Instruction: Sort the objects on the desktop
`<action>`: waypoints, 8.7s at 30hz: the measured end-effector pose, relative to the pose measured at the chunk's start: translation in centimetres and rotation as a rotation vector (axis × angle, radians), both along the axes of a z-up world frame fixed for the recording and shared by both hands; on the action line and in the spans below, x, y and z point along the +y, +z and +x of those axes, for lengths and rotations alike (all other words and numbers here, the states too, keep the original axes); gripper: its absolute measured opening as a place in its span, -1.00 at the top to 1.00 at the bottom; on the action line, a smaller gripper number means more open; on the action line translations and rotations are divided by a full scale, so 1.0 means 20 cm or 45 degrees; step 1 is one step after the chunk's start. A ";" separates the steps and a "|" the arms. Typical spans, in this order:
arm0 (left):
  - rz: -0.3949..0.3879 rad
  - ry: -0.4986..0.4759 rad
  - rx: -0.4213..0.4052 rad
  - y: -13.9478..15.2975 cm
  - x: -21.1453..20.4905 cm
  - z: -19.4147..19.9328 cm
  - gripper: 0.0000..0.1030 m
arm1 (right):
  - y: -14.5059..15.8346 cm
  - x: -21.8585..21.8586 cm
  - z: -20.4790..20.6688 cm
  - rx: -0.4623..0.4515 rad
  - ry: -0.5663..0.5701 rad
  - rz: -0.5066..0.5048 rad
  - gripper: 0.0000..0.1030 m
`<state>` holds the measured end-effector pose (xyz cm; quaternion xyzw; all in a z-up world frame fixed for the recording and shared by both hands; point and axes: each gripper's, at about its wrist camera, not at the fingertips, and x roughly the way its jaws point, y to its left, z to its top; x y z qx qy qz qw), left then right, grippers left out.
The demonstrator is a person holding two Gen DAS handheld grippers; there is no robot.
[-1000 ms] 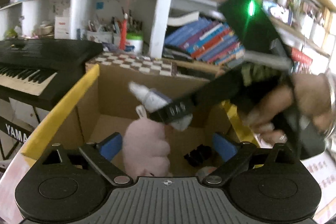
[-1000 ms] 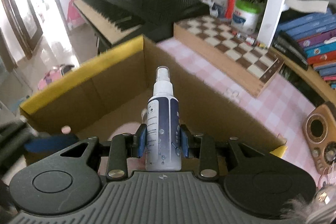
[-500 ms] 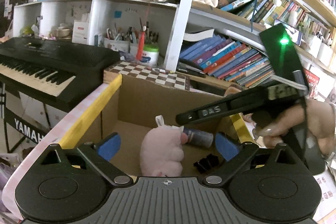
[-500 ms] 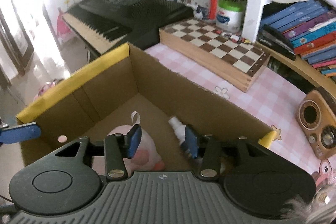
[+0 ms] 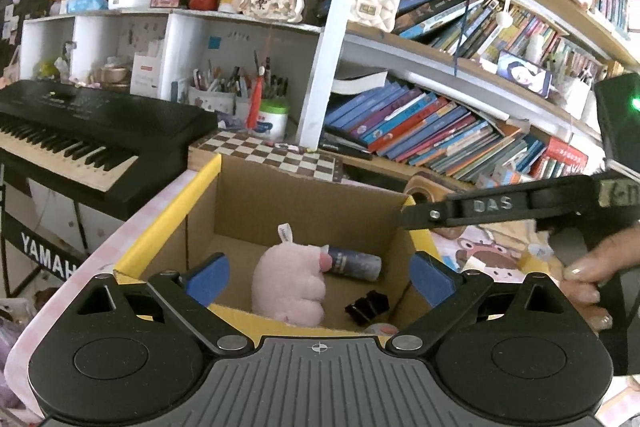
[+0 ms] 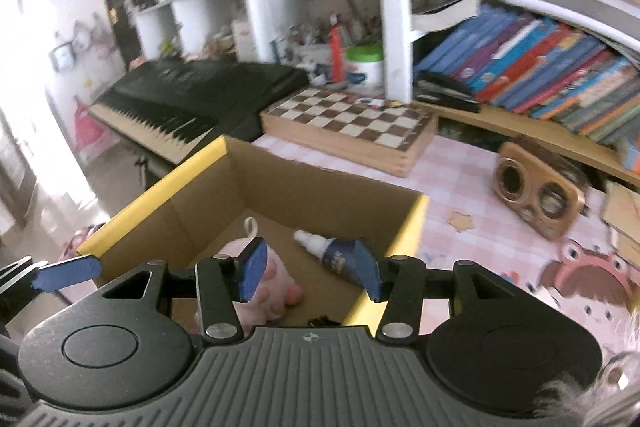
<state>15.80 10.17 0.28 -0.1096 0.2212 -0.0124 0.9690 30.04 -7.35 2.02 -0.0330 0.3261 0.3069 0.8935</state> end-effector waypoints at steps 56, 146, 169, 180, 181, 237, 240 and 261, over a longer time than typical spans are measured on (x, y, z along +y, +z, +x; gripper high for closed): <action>0.044 -0.163 -0.036 0.01 -0.18 -0.81 -1.00 | -0.15 -0.29 -1.27 -0.082 -0.244 -0.071 -0.01; 0.103 -0.239 0.181 -0.08 -1.14 0.15 -1.00 | -0.29 -1.28 -0.36 0.163 -0.383 -0.034 -0.19; 0.172 -0.109 0.226 -0.09 -1.24 0.51 -0.98 | -0.39 -1.31 0.00 0.134 -0.182 -0.065 -0.21; 0.185 -0.040 0.309 -0.18 -1.23 0.73 -0.90 | -0.46 -1.22 0.15 0.045 -0.095 -0.083 -0.21; 0.190 -0.039 0.317 -0.19 -1.23 0.75 -0.90 | -0.46 -1.22 0.17 0.043 -0.088 -0.088 -0.21; 0.231 0.097 0.281 -0.12 -1.08 0.54 0.27 | -0.68 -0.82 0.50 -0.025 -0.138 -0.119 -0.17; 0.229 0.106 0.272 -0.11 -1.07 0.52 0.27 | -0.70 -0.81 0.50 -0.039 -0.154 -0.149 -0.11; 0.201 0.019 0.179 -0.03 -1.10 0.35 0.27 | -0.44 -1.09 0.21 -0.068 -0.195 -0.088 -0.09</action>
